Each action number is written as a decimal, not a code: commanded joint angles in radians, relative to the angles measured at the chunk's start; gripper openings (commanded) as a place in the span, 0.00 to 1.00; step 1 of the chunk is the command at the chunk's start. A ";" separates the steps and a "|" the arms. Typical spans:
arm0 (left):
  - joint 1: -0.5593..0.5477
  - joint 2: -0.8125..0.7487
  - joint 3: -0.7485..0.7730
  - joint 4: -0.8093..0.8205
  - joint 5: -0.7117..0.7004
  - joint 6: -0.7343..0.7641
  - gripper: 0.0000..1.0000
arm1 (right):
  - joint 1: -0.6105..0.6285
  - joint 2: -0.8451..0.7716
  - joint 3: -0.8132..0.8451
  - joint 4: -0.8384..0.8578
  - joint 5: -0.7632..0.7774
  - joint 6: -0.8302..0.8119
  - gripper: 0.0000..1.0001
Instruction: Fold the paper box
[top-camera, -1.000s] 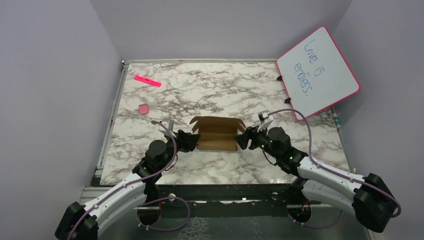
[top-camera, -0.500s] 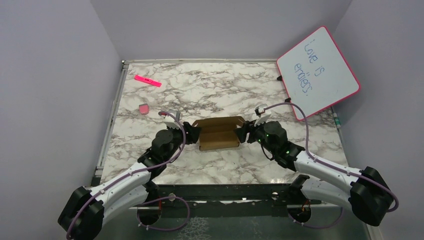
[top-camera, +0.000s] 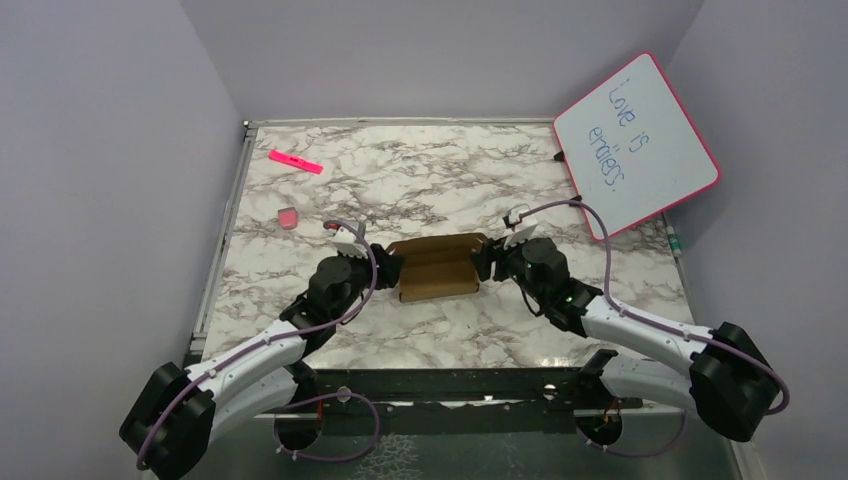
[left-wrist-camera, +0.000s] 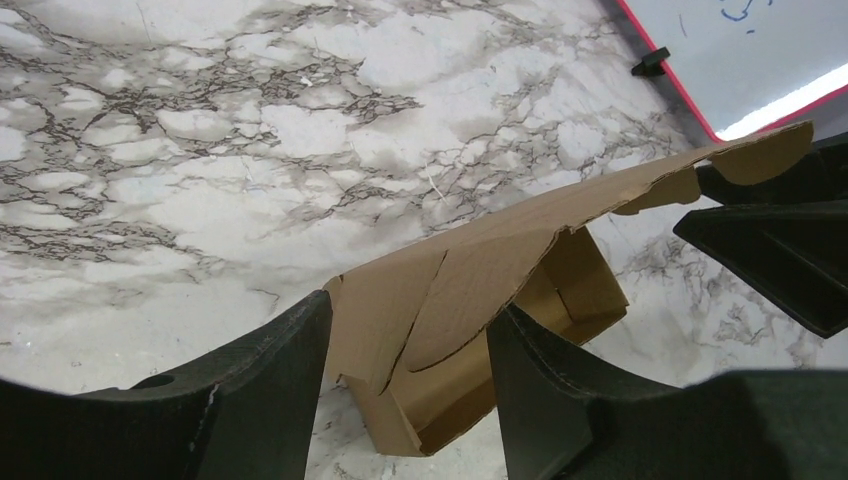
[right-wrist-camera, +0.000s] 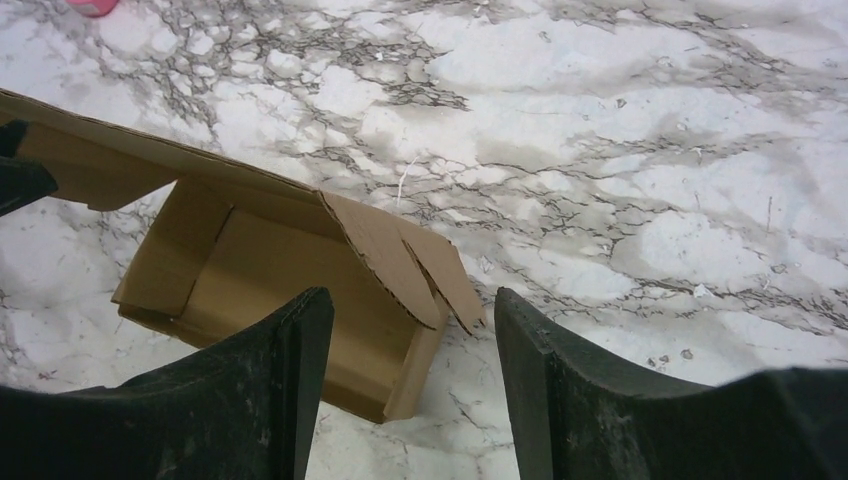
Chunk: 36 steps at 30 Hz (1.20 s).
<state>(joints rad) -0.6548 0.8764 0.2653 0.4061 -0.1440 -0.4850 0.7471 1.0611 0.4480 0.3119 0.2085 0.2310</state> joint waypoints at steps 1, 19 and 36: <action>-0.002 0.045 0.043 0.032 0.055 -0.011 0.58 | 0.002 0.065 0.044 0.077 -0.050 -0.029 0.63; -0.003 0.144 0.081 0.064 0.113 -0.206 0.53 | 0.001 0.143 0.044 0.137 -0.295 0.153 0.54; -0.003 0.159 0.001 0.091 0.107 -0.285 0.53 | 0.002 0.123 -0.065 0.169 -0.260 0.133 0.53</action>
<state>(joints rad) -0.6540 1.0409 0.3042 0.4564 -0.0715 -0.7399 0.7441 1.2053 0.4213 0.4438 -0.0353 0.3679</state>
